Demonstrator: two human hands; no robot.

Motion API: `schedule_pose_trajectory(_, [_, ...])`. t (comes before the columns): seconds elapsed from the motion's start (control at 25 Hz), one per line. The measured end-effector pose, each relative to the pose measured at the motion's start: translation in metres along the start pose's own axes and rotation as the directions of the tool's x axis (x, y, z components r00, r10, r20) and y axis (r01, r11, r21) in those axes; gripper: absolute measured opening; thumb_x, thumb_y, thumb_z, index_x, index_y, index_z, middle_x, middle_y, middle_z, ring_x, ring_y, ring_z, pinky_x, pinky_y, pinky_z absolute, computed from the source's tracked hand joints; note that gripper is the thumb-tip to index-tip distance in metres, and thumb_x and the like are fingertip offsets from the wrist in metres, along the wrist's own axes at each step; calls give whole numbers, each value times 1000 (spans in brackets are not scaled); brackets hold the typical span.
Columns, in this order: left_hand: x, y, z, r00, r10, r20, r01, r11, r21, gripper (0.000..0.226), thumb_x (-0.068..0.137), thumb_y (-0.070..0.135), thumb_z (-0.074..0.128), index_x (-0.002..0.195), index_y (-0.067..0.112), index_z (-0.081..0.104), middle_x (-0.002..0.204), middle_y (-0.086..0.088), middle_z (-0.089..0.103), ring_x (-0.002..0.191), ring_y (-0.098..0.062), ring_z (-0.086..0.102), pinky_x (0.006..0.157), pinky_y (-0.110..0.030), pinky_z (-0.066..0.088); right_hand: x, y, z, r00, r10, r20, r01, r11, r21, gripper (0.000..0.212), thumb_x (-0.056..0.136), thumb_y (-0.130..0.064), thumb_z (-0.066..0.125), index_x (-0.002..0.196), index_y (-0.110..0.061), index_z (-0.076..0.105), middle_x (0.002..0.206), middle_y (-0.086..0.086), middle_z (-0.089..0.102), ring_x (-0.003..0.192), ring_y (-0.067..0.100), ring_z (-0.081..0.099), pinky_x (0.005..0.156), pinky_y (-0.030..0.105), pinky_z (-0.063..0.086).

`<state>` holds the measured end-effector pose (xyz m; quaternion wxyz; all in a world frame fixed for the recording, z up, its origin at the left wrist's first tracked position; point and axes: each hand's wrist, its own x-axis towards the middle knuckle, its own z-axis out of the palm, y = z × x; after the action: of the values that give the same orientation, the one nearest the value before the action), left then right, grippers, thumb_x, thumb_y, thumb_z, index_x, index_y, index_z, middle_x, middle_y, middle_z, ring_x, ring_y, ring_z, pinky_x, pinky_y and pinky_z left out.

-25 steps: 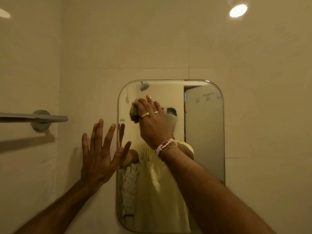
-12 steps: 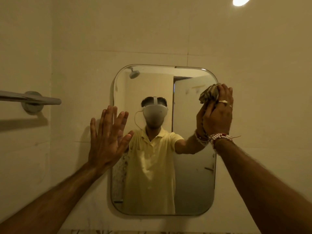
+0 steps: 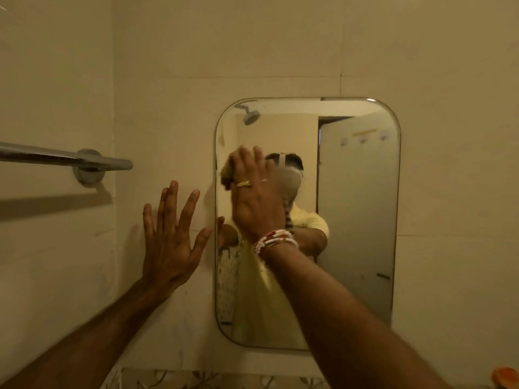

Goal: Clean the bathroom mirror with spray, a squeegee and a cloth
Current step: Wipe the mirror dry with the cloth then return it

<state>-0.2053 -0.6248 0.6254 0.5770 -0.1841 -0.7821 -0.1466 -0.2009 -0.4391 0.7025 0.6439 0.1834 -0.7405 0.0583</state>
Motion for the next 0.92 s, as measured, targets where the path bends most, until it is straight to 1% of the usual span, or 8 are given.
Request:
schedule_pose_trajectory(0.16, [-9,-10,-1,1000,11,-8,-11,1000,0,75,104,66,15,165,23,21,175,-14,4,162,-32,5,125,-68,6,-44,-31,28,987,-111,114,115,993,-26,66,98,-23,41,159,-11,19,168,12,14,157,28,-2,127,50,4])
schedule_pose_trajectory(0.28, [-13,-9,-2,1000,1,0,-1,1000,12,75,105,66,15,165,23,21,175,-15,5,162,-32,6,125,-68,6,-66,-26,27,977,-166,137,172,984,-37,68,97,-22,43,159,-12,19,167,10,16,157,24,-5,127,47,1])
schedule_pose_trajectory(0.4, [-16,1,0,1000,0,17,0,1000,5,75,104,66,16,166,22,22,175,-14,4,162,-31,5,126,-67,4,-72,-8,13,976,-158,148,166,985,-44,69,95,-24,45,159,-14,19,167,8,17,157,24,-2,127,47,-1])
schedule_pose_trajectory(0.52, [-13,16,5,1000,5,28,-4,1000,-16,77,104,67,16,166,22,22,176,-14,2,163,-31,4,126,-66,2,-72,25,-9,988,-99,122,107,993,-56,71,94,-27,49,158,-17,21,167,7,20,157,25,3,127,46,-4])
schedule_pose_trajectory(0.6, [-13,26,10,1000,8,26,-8,1000,-27,77,104,67,16,166,22,21,176,-13,0,163,-30,3,127,-65,1,-71,53,-26,996,-50,70,54,997,-53,66,95,-28,45,157,-19,24,166,6,23,157,24,4,127,46,-1])
schedule_pose_trajectory(0.72, [-14,36,22,999,29,18,-28,1000,-9,76,104,65,18,167,24,16,176,-12,-2,163,-30,3,126,-66,4,-69,101,-56,998,52,-29,-54,996,-78,59,100,-23,45,157,-20,27,166,4,24,157,23,8,127,48,8])
schedule_pose_trajectory(0.8, [-15,41,29,999,38,11,-38,999,-8,75,103,64,20,168,26,12,176,-11,-3,163,-30,3,125,-67,5,-70,134,-79,981,156,-113,-162,985,-54,54,102,-25,42,155,-20,32,164,3,29,156,22,13,127,49,12])
schedule_pose_trajectory(0.92, [-15,45,36,999,33,-6,-33,999,-21,76,103,64,22,168,28,7,176,-10,-2,163,-30,2,126,-66,5,-81,173,-106,910,338,-239,-344,939,18,52,102,-28,37,153,-18,35,162,4,34,155,22,17,127,46,13])
